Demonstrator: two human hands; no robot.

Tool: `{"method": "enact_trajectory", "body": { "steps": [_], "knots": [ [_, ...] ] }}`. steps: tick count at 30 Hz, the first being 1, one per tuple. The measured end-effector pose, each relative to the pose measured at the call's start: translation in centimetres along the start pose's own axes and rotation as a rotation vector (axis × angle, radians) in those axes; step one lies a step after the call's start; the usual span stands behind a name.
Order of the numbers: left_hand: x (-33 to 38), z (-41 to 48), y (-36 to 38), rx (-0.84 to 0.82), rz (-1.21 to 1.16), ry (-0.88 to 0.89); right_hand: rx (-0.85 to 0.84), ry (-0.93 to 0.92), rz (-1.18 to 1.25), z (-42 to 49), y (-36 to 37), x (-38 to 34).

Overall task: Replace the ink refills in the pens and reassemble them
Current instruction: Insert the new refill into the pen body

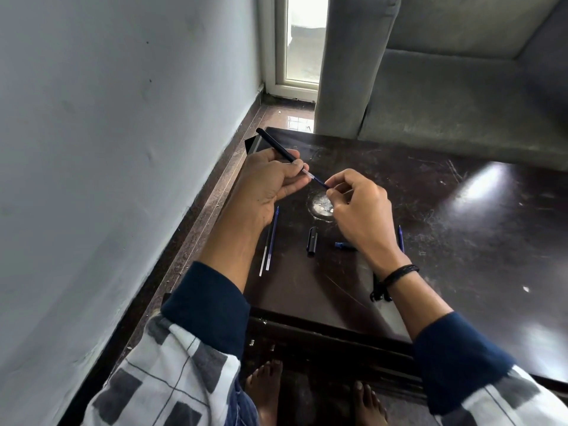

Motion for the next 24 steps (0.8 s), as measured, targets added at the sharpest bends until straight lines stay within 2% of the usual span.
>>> {"method": "enact_trajectory", "body": {
  "steps": [7,17,24],
  "knots": [
    [0.0,0.1,-0.1,0.029,-0.013,0.021,0.017,-0.044,0.056,0.0,0.3,-0.1],
    [-0.3,-0.6,0.9,-0.067,0.030,-0.039,-0.009,-0.084,0.116,-0.3,0.4,-0.3],
    [-0.2,0.2,0.1,0.033,-0.002,0.013,-0.033,0.019,0.143,0.2,0.0,0.0]
  ]
}}
Point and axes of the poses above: each hand's wrist, its own z-axis towards the middle knuckle, its own y-axis out of the palm, x = y × z, the point moved 1 cm from there along z, towards the middle knuckle, and after that the axes turned 3 degrees about y, right-handed, at the moved point
